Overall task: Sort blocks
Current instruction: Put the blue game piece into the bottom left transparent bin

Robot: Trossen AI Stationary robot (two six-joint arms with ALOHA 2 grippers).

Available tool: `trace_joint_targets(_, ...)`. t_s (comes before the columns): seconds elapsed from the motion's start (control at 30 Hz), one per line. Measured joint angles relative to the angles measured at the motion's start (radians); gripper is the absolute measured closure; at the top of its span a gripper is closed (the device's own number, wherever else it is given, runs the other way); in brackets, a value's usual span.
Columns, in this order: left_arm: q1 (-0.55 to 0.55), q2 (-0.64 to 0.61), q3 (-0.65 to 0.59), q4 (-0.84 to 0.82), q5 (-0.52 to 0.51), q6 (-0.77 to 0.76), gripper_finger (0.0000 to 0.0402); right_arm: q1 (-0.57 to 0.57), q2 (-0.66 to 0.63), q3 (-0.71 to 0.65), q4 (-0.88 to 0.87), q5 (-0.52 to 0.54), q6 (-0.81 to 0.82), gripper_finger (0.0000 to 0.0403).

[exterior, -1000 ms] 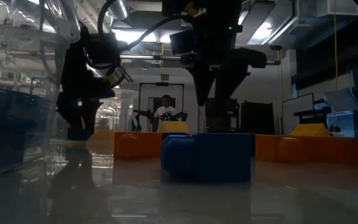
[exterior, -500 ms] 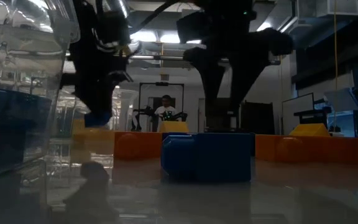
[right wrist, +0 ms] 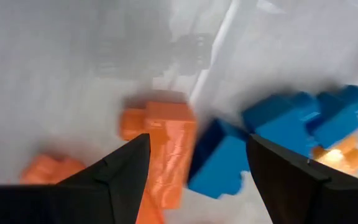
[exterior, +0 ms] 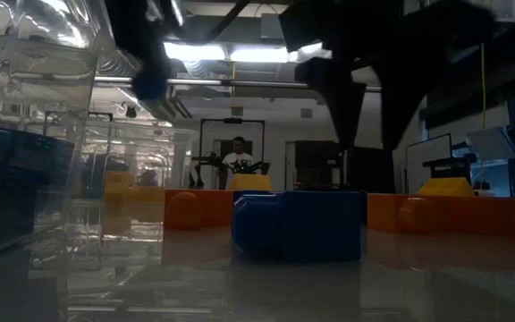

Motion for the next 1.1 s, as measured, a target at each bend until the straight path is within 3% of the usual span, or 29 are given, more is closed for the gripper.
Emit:
trace_joint_targets(0.3, -0.210, -0.129, 0.013, 0.034, 0.244, -0.353, 0.0304, 0.097, 0.000, 0.000, 0.071, -0.021, 0.157, 0.0139)
trace_joint_targets(0.57, -0.466, -0.053, 0.013, 0.125, 0.273, -0.442, 0.0304, 0.180, 0.000, 0.000, 0.358, -0.019, 0.137, 0.0139)
trace_joint_targets(0.7, -0.554, 0.006, 0.013, 0.140, 0.274, -0.439, 0.0304, 0.213, 0.005, 0.001, 0.459, 0.039, 0.117, 0.0139)
trace_joint_targets(0.83, -0.593, 0.068, 0.013, 0.127, 0.272, -0.483, 0.0304, 0.230, 0.027, 0.001, 0.493, 0.085, 0.102, 0.0139)
trace_joint_targets(1.1, -0.603, 0.208, 0.012, 0.127, 0.264, -0.629, 0.0283, 0.227, 0.104, 0.001, 0.508, 0.068, 0.108, 0.0139)
